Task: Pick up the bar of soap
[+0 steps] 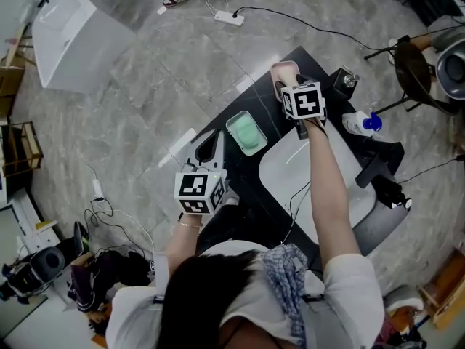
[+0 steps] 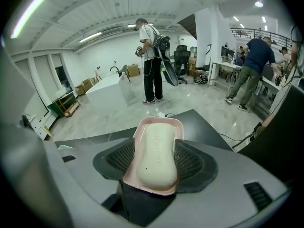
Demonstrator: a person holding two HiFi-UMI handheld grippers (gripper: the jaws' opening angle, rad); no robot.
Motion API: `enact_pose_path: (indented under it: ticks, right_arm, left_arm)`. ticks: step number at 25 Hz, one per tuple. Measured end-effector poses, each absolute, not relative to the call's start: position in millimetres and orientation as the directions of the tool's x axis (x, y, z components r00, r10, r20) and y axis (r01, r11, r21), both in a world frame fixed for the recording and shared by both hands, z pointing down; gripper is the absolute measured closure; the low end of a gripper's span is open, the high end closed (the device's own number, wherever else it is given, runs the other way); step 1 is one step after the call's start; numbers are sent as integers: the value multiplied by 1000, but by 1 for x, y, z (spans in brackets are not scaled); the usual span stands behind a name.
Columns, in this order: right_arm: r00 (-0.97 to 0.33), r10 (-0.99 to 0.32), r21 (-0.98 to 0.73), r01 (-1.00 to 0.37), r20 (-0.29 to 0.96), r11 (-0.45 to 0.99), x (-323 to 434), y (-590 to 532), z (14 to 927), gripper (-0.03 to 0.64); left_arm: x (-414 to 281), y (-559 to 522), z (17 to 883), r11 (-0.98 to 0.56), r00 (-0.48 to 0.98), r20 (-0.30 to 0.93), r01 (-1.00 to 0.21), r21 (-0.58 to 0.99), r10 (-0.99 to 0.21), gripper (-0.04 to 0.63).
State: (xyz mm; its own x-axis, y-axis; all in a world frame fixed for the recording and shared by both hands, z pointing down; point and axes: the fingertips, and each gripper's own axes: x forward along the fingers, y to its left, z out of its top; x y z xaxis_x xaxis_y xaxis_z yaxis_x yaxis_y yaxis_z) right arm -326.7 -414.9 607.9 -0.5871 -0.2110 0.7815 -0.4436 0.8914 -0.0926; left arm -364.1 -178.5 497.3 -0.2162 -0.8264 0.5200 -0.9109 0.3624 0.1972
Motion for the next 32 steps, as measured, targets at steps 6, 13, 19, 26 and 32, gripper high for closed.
enact_pose_path:
  ticks: [6,13,19,26,32]
  right_arm:
    - [-530,-245,17,-397,812,917,-327,-414,612,365]
    - [-522,-246,48,-364,816,930,-331,-413,614,380]
    - [-518,-238,39,-365,821,930,-330,-411,614,383]
    - [-494,-209,25,-352,844,936,-331,-413,617,394]
    - [-521,-269,80,-356,810,931,-335,-415,612,400]
  left_arm:
    - [-364,-182,497,355,-212,518,-914,194,-828,584]
    - [-364,-186,498,347,-205,513,-917,198,-833,584]
    - [-363,-190,498,344,-196,512,-915,212,-837,584]
    - [-360,-190,500,336,-192,510,-919,207,-839,584]
    - [-362,-188,494,336,-195,503,-919,207,-842,584]
